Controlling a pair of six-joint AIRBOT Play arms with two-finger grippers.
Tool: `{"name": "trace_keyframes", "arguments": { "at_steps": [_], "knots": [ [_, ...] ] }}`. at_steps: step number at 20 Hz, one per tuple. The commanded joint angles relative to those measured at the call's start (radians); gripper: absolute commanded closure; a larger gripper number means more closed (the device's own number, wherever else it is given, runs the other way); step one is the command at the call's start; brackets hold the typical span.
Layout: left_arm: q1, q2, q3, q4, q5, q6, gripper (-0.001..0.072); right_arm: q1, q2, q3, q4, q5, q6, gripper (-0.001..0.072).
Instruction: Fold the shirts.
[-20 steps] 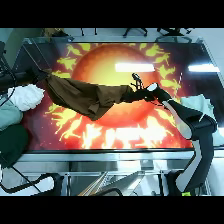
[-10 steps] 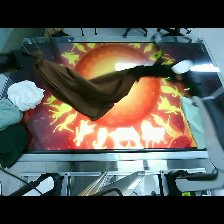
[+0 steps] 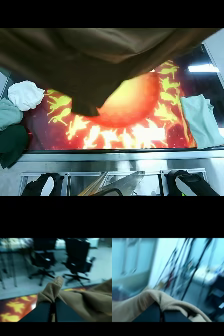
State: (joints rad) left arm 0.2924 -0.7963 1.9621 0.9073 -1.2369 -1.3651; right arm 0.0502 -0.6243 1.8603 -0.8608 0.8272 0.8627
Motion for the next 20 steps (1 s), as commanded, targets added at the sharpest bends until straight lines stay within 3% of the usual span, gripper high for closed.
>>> {"name": "trace_keyframes", "arguments": {
  "at_steps": [1, 5, 9, 13, 16, 17, 18, 19, 20],
  "knots": [
    [-0.001, 0.102, -0.002, 0.246, -0.031, -0.083, 0.0684, -0.005, 0.025, 0.056, -0.06, -0.004, 0.001, 0.0697],
    [-0.005, 0.143, -0.35, 0.225, -0.093, -0.084, 0.0684, -0.005, -0.135, 0.055, -0.06, 0.125, 0.054, 0.0697],
    [-0.005, 0.098, -0.84, 0.18, -0.034, -0.029, 0.0685, 0.0, -0.454, 0.017, -0.021, 0.353, 0.12, 0.0697],
    [-0.005, -0.082, -1.258, 0.053, 0.286, 0.128, 0.0685, 0.034, -0.8, -0.106, 0.012, 0.323, 0.137, 0.0696],
    [-0.005, -0.282, -1.366, -0.037, 0.515, 0.216, 0.0684, 0.068, -0.999, -0.111, 0.048, 0.219, 0.137, 0.0693],
    [-0.005, -0.35, -1.358, -0.045, 0.548, 0.224, 0.0683, 0.072, -1.023, -0.111, 0.078, 0.193, 0.137, 0.062],
    [-0.005, -0.416, -1.331, -0.043, 0.552, 0.225, 0.0682, 0.072, -1.029, -0.109, 0.101, 0.177, 0.137, 0.0466],
    [-0.004, -0.472, -1.289, -0.042, 0.541, 0.229, 0.068, 0.066, -1.022, -0.101, 0.102, 0.176, 0.137, 0.041],
    [-0.004, -0.523, -1.235, -0.039, 0.515, 0.242, 0.0679, 0.055, -1.004, -0.093, 0.1, 0.192, 0.15, 0.0405]
  ]
}}
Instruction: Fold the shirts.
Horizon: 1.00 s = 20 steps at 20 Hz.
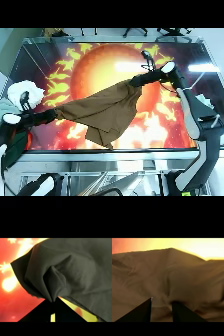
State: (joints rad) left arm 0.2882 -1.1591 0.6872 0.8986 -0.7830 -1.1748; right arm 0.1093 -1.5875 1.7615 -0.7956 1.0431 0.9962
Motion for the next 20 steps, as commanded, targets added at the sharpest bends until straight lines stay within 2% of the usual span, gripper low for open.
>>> {"name": "trace_keyframes", "arguments": {
  "at_steps": [1, 5, 8, 10, 14, 17, 20],
  "knots": [
    [0.0, -0.196, 0.097, -0.028, 0.028, 0.053, 0.0679, -0.025, -0.01, 0.006, 0.029, 0.002, 0.05, 0.0406],
    [0.005, -0.273, 0.319, -0.026, -0.086, 0.079, 0.068, -0.143, 0.141, -0.026, 0.006, 0.249, 0.2, 0.0419],
    [0.004, -0.296, 0.418, -0.027, -0.135, 0.078, 0.068, -0.155, 0.295, -0.274, -0.047, 0.305, 0.269, 0.042],
    [0.002, -0.299, 0.438, -0.027, -0.143, 0.079, 0.068, -0.137, 0.421, -0.517, -0.072, 0.238, 0.327, 0.0416],
    [0.003, -0.299, 0.437, -0.028, -0.159, 0.078, 0.0681, -0.005, 0.605, -0.934, -0.069, -0.032, 0.432, 0.0407],
    [0.003, -0.299, 0.437, -0.028, -0.161, 0.078, 0.0682, 0.104, 0.595, -1.059, 0.011, -0.183, 0.431, 0.0408],
    [0.003, -0.299, 0.437, -0.028, -0.166, 0.078, 0.0682, 0.187, 0.537, -1.064, 0.04, -0.283, 0.428, 0.0408]
  ]
}}
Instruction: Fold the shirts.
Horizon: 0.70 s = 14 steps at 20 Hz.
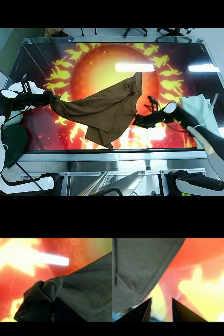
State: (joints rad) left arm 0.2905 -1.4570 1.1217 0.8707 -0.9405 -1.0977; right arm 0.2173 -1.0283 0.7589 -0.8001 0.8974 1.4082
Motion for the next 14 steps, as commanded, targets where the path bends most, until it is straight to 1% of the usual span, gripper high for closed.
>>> {"name": "trace_keyframes", "arguments": {
  "at_steps": [1, 4, 6, 8, 9, 10, 11, 14],
  "knots": [
    [0.001, -0.001, 0.003, 0.0, -0.014, 0.001, 0.0682, 0.098, -0.041, -0.061, 0.082, -0.16, -0.003, 0.0408],
    [0.001, -0.001, 0.003, 0.001, -0.018, 0.001, 0.0682, 0.131, -0.087, -0.061, 0.214, -0.183, -0.106, 0.0408],
    [0.001, -0.001, 0.003, 0.001, -0.018, 0.002, 0.0682, 0.145, -0.111, -0.061, 0.269, -0.185, -0.154, 0.0408],
    [0.001, -0.001, 0.003, 0.002, -0.021, 0.001, 0.0682, 0.161, -0.118, -0.061, 0.335, -0.172, -0.216, 0.044],
    [0.002, -0.001, 0.003, 0.002, -0.027, 0.001, 0.0682, 0.167, -0.111, -0.058, 0.376, -0.149, -0.273, 0.0615],
    [0.002, -0.001, 0.003, 0.001, -0.036, 0.001, 0.0683, 0.168, -0.097, -0.05, 0.402, -0.121, -0.312, 0.0681],
    [0.004, 0.0, 0.003, 0.0, -0.051, 0.001, 0.0683, 0.165, -0.072, -0.037, 0.396, -0.11, -0.314, 0.0694],
    [0.042, 0.034, 0.003, -0.002, -0.102, -0.005, 0.0683, 0.096, 0.067, 0.049, 0.367, -0.091, -0.314, 0.0695]
  ]
}}
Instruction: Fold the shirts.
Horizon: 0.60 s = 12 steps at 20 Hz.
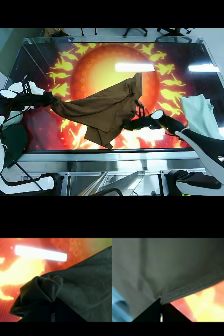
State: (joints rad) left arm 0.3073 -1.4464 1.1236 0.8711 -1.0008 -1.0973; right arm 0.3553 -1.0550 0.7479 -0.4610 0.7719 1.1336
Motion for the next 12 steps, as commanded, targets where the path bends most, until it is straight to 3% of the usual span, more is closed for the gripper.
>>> {"name": "trace_keyframes", "arguments": {
  "at_steps": [1, 3, 6, 9, 12],
  "knots": [
    [0.052, 0.051, 0.001, -0.003, -0.053, -0.015, 0.0684, -0.087, 0.149, 0.105, 0.011, 0.05, -0.039, 0.0695],
    [0.115, 0.132, 0.001, -0.015, -0.072, -0.064, 0.0684, -0.206, 0.251, 0.218, -0.013, 0.082, -0.039, 0.0696],
    [0.211, 0.274, 0.056, -0.186, -0.175, -0.076, 0.0684, -0.384, 0.329, 0.435, -0.017, 0.127, -0.055, 0.0697],
    [0.273, 0.402, 0.199, -0.428, -0.247, -0.092, 0.0684, -0.472, 0.324, 0.706, -0.017, 0.18, -0.061, 0.0697],
    [0.319, 0.511, 0.382, -0.497, -0.238, -0.143, 0.0684, -0.492, 0.291, 0.967, -0.017, 0.179, -0.061, 0.0697]
  ]
}}
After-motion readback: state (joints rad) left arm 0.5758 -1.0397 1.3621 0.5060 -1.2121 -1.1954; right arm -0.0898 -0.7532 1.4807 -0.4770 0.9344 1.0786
